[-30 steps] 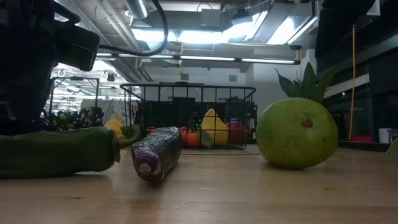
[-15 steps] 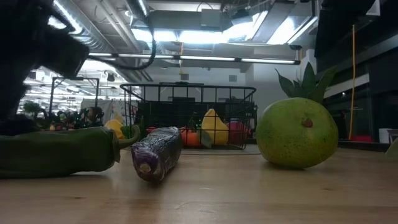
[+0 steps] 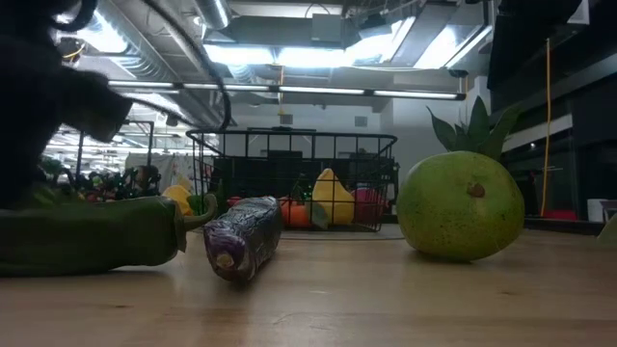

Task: Build produce basket
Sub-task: Put the black grapes into the wire basket

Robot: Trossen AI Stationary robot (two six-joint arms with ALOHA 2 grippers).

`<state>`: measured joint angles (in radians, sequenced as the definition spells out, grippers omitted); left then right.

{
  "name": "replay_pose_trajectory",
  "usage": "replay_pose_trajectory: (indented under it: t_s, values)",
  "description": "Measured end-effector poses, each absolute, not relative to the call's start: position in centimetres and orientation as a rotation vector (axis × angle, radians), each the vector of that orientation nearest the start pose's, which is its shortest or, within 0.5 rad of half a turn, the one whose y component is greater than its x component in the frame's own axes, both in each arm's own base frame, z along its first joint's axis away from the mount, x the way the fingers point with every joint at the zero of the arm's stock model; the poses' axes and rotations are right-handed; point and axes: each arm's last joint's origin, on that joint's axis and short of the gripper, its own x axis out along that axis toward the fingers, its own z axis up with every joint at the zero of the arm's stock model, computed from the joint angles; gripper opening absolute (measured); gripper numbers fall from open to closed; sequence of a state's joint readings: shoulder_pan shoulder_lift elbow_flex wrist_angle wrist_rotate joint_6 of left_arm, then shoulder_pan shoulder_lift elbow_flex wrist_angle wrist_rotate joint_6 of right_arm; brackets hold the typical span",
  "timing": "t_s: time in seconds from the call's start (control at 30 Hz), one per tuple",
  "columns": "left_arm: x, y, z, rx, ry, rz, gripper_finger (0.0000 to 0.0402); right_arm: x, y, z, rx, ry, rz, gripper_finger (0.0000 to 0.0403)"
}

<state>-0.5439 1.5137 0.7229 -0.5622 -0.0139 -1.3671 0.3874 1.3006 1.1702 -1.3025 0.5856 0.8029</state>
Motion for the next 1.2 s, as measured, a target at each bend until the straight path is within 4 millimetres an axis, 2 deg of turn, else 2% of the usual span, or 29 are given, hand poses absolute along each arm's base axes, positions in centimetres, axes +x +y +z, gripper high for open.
replay_pose_trajectory:
  t_s: [0.13,0.23,0.3,0.37,0.47,0.6,0.73,0.83,0.93,1.0,1.1,1.2]
  values:
    - [20.9,-12.7,13.2,-0.648,1.329,0.459,0.0182,20.3,6.6,29.5,0.02,1.081,-0.629,0.0126]
    - [21.0,-12.6,13.2,-0.639,1.33,0.454,0.0136,20.3,6.6,29.5,0.019,1.082,-0.629,0.0126]
    - [21.2,-12.6,13.5,-0.668,1.332,0.483,0.0093,20.3,6.6,29.5,0.019,1.082,-0.629,0.0126]
    - [21.0,-12.5,14.6,-0.667,1.331,0.504,0.0078,20.3,6.6,29.5,0.019,1.082,-0.63,0.0126]
    - [21.5,-11.9,17.5,-0.632,1.288,0.545,0.0075,20.3,6.6,29.5,0.019,1.082,-0.629,0.0126]
    - [22.4,-11.3,24.2,-0.527,1.107,0.474,0.0071,20.3,6.6,29.4,0.02,1.082,-0.63,0.0126]
    - [23.4,-10.1,31.0,-0.26,0.817,0.438,0.0068,20.3,6.6,29.4,0.022,1.081,-0.63,0.0126]
    - [23.7,-8.9,35.6,-0.036,0.595,0.524,0.0067,20.3,6.6,29.4,0.024,1.079,-0.63,0.0126]
    - [24.6,-7.1,38.0,0.192,0.49,0.665,0.0063,20.3,6.6,29.4,0.024,1.079,-0.63,0.0126]
    - [25.4,-5.4,38.9,0.274,0.477,0.718,0.0067,20.3,6.6,29.4,0.024,1.079,-0.63,0.0126]
    - [26.9,-2.2,39.5,0.239,0.463,0.706,0.0103,20.3,6.6,29.4,0.024,1.08,-0.63,0.0126]
    - [28.3,1.5,38.7,0.222,0.527,0.677,0.0142,20.3,6.6,29.4,0.024,1.08,-0.629,0.0126]
